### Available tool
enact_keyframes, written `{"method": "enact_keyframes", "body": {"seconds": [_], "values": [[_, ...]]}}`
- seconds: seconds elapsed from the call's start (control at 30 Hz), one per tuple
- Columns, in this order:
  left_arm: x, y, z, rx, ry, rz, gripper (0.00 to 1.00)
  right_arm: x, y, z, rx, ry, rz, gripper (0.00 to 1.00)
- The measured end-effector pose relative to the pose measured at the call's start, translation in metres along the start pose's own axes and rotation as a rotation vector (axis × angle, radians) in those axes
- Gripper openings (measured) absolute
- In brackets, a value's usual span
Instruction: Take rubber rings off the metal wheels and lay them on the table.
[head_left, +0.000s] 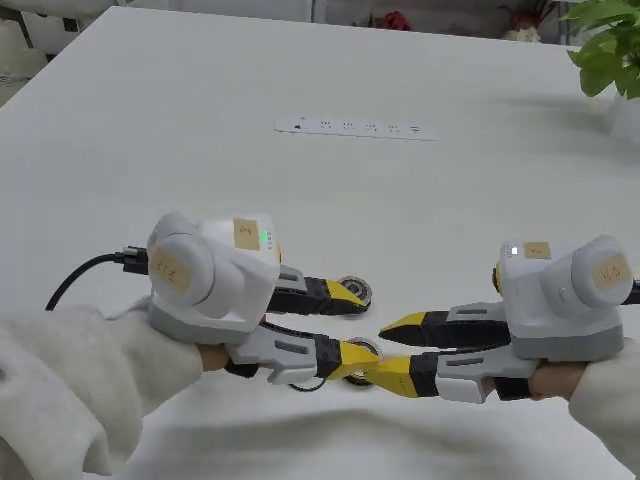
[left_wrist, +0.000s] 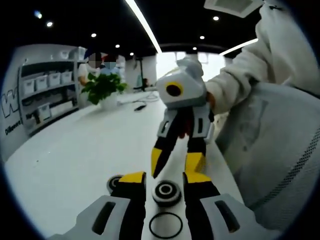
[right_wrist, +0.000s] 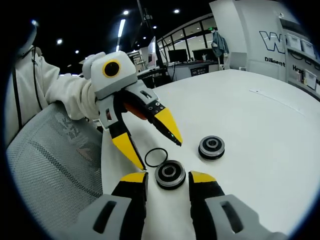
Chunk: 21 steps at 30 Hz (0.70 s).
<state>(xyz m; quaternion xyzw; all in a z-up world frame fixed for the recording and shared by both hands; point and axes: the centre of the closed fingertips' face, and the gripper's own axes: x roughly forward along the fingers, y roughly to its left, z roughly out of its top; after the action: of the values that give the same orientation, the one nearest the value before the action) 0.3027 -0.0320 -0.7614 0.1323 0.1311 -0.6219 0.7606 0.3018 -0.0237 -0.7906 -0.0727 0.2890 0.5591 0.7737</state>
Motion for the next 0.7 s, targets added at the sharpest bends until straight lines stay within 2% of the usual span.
{"method": "enact_keyframes", "body": {"seconds": [0.17,0.3,0.5,0.7], "values": [[0.002,-0.001,-0.004,0.006,0.007,-0.003,0.26,0.001,0.0,-0.006,-0.007,0.02,0.005,0.28],[0.005,0.001,-0.012,-0.003,0.02,0.012,0.24,0.003,0.001,-0.01,-0.014,0.037,0.005,0.27],[0.008,-0.002,-0.021,0.007,0.048,0.004,0.21,0.004,-0.002,-0.016,-0.023,0.061,-0.003,0.25],[0.009,0.001,-0.022,-0.013,0.041,0.017,0.18,0.006,-0.001,-0.018,-0.03,0.069,0.0,0.24]]}}
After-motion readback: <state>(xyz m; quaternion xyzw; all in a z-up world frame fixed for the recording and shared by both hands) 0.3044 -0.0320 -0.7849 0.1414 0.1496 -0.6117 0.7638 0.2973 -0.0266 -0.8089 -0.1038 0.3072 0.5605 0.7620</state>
